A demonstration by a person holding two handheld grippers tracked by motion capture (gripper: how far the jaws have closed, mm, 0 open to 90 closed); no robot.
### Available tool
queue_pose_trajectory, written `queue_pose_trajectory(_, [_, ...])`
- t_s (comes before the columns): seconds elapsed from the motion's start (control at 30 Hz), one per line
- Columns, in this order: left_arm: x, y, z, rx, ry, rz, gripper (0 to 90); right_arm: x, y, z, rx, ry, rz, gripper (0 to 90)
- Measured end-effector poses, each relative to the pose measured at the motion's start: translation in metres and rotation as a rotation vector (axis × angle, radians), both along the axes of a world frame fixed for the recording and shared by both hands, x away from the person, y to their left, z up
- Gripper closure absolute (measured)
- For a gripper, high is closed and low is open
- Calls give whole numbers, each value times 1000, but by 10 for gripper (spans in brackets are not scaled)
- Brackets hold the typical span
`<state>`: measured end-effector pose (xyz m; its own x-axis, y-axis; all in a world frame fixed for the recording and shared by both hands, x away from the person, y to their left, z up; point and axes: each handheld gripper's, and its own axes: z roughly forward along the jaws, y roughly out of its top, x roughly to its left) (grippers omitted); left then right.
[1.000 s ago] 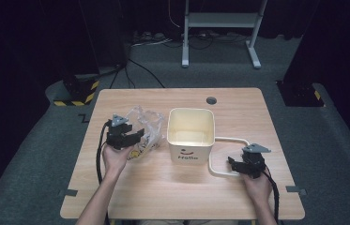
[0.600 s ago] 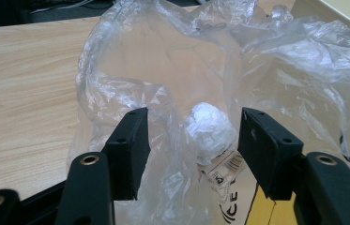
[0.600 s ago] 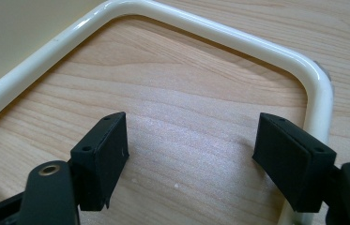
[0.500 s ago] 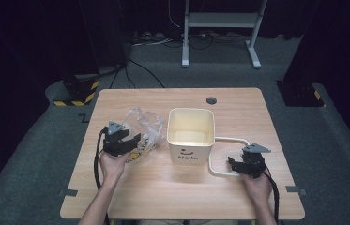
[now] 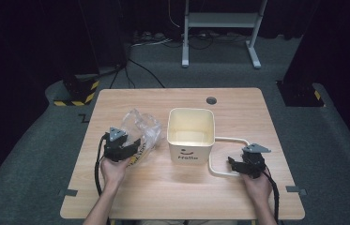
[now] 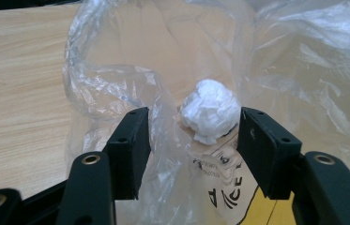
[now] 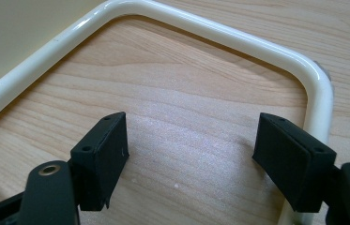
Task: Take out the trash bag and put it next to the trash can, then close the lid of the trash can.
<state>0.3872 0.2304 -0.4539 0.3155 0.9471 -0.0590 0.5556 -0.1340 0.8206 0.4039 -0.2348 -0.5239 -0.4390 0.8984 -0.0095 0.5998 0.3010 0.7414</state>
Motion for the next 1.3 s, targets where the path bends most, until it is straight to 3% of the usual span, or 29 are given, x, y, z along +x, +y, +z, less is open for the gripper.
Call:
queue_pose_trajectory(0.87, [-2, -3, -31, 31, 43, 45, 445, 0, 0, 0, 0, 0, 0, 260])
queue_pose_trajectory(1.13, [1, -1, -44, 37, 63, 64, 446, 0, 0, 0, 0, 0, 0, 260])
queue_pose_trajectory(1.3, [6, -3, -49, 32, 56, 71, 446, 0, 0, 0, 0, 0, 0, 260])
